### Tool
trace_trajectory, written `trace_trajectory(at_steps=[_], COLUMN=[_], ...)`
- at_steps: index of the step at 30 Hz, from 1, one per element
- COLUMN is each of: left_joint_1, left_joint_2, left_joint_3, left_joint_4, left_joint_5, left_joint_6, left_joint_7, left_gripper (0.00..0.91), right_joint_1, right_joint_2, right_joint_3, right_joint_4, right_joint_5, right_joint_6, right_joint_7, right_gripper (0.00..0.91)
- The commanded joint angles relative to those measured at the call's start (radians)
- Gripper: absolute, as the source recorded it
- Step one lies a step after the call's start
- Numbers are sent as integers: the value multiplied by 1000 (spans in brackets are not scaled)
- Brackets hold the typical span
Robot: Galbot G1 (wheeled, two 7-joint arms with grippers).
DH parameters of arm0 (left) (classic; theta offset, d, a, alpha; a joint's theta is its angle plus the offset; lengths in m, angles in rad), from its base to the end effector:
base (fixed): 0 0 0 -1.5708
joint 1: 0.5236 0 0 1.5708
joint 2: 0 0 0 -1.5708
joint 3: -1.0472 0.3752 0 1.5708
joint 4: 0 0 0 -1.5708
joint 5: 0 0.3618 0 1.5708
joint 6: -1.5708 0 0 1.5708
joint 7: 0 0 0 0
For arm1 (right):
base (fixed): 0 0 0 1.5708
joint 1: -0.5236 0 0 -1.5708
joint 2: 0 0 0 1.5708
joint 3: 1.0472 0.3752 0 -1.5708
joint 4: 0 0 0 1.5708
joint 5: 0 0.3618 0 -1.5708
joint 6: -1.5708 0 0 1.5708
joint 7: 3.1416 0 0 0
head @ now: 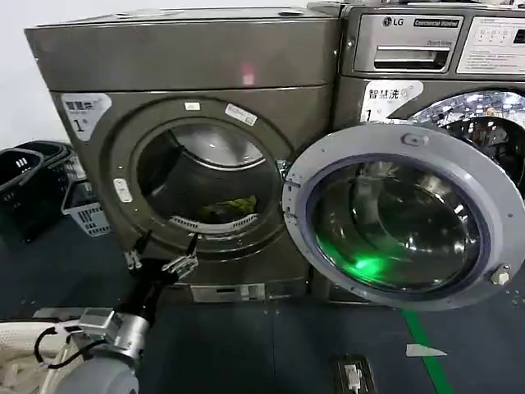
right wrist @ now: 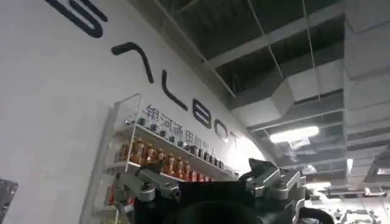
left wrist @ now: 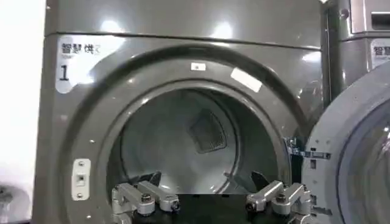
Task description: Grasp the clothes from the dryer.
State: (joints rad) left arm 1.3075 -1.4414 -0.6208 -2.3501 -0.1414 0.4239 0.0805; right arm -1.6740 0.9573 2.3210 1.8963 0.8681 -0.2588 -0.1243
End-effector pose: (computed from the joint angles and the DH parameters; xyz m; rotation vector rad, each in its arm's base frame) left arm 0.2175 0.0404 -0.1787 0.1395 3.0394 0.0469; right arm -0.0740 -0.4225 0.0291 1.1713 2.2983 -0.4204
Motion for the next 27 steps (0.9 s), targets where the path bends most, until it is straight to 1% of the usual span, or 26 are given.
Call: trace_trajectory(at_steps=[1,27], left_joint_1=[-3,4], left_joint_2=[-1,10], left_joint_3=[0,3], left_joint_4=[3,-6], left_joint_5=[-1,-3], left_joint_6=[1,2], left_joint_7=[3,2], left_gripper=[907,907], right_joint_1=[1,-8], right_joint_2=[1,11], right_joint_3=[0,4], right_joint_4=[2,21], right_joint_5=[-3,-2], right_joint_6=[5,4], right_joint_7=[-1,-4], right_gripper=[907,907])
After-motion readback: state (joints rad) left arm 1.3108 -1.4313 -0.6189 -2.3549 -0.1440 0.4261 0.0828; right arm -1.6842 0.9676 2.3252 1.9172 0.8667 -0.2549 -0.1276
